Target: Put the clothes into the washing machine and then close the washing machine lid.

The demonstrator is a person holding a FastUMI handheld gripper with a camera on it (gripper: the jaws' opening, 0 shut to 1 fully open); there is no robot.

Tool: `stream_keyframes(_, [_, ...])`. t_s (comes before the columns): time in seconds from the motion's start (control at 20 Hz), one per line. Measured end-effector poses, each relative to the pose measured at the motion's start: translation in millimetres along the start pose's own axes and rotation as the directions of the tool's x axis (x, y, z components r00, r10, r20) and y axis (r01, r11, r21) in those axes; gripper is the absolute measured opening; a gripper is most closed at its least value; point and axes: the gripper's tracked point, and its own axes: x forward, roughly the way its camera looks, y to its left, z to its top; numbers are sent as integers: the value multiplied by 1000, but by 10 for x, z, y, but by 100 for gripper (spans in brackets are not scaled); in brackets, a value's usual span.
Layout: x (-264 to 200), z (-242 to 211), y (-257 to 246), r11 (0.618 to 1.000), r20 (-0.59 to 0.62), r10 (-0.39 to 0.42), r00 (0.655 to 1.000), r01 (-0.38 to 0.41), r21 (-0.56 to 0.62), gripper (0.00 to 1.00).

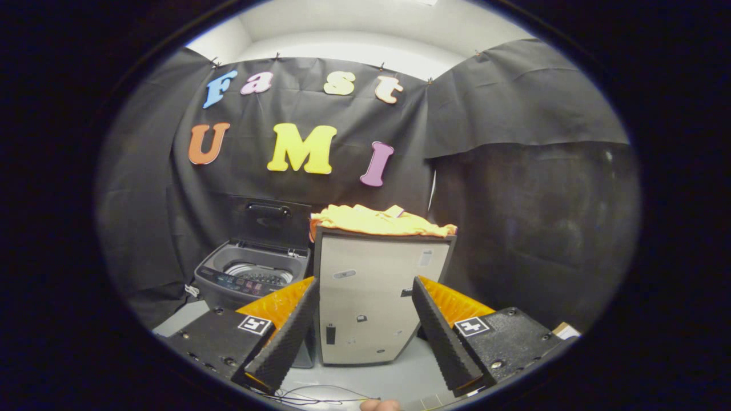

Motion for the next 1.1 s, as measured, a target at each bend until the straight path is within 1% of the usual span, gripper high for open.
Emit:
stream_keyframes(0.4, [184,64,63,1000,0,-10,1000,10,13,100])
stream_keyframes(0.65, [365,194,39,1000,11,-8,1000,8,-14,100])
stream_keyframes(0.9, [688,545,-75,1000,50,-18,999,19,-20,100])
stream_keyframes(1.1, [1164,991,-239,999,88,-24,996,26,-26,100])
